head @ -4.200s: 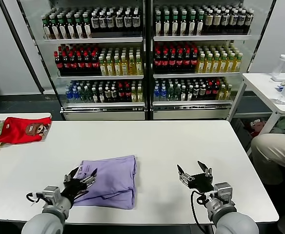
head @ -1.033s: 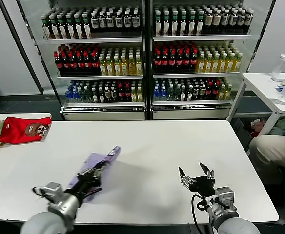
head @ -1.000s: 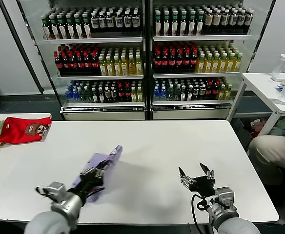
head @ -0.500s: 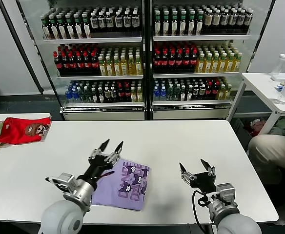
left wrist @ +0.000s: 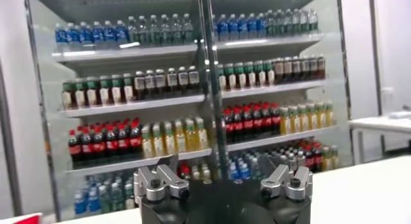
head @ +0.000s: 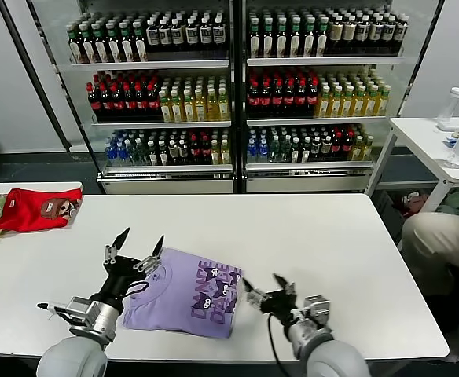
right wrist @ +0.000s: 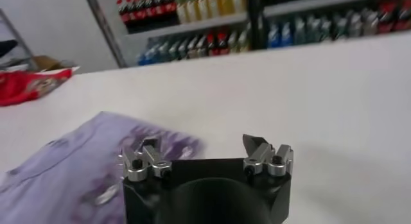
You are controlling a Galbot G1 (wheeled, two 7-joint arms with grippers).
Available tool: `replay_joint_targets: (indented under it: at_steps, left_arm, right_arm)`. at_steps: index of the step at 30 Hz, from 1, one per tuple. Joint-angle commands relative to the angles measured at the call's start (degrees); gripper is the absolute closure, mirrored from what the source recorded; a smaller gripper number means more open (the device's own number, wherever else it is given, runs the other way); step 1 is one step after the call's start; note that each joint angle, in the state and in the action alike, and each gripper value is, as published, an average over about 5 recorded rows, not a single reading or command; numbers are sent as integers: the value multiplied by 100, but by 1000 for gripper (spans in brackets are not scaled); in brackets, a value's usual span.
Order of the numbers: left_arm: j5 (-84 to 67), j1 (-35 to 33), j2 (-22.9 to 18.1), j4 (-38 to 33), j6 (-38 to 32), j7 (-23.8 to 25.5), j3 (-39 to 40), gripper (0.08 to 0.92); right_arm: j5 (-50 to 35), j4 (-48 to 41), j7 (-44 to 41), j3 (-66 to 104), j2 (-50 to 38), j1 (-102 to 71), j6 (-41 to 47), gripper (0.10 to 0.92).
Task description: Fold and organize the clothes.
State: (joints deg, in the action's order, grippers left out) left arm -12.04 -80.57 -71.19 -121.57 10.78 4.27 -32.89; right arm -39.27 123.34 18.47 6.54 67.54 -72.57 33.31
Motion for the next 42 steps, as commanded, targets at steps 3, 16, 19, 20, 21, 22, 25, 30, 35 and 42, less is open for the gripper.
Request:
replay_joint_targets:
  at_steps: [3, 16, 19, 20, 21, 22, 25, 30, 35, 42]
  left_arm:
    - [485, -225, -10, 28, -384, 94, -196, 177]
    - [460, -185, -109, 21, -345, 98, -100, 177]
    - [460, -198, -125, 41, -344, 96, -95, 177]
    - [460, -200, -131, 44, -344, 96, -92, 177]
    - [460, -202, -135, 46, -345, 96, -89, 177]
    - [461, -202, -138, 49, -344, 95, -87, 177]
    - [460, -200, -142, 59, -339, 93, -82, 177]
    - [460, -205, -145, 70, -334, 88, -80, 177]
    - [456, -211, -118, 78, -333, 85, -117, 177]
    - [454, -182, -145, 173, -360, 80, -103, 177]
  right_arm:
    - [-1362, -733, 749, -1053, 198, 440, -3, 203]
    - [-1328, -926, 740, -1051, 307, 596, -8, 223]
    - [-1330, -960, 737, -1080, 325, 629, -9, 292]
    - [-1330, -963, 735, -1088, 330, 634, -9, 318]
    - [-1330, -964, 733, -1094, 335, 636, -9, 343]
    - [-1329, -963, 732, -1096, 339, 636, -9, 378]
    - [-1324, -974, 721, -1092, 343, 644, -9, 464]
    - [-1292, -974, 679, -1041, 342, 695, -10, 603]
    - [-919, -631, 432, -679, 158, 736, -5, 750]
    - [-296, -460, -116, 311, -436, 727, 6, 883]
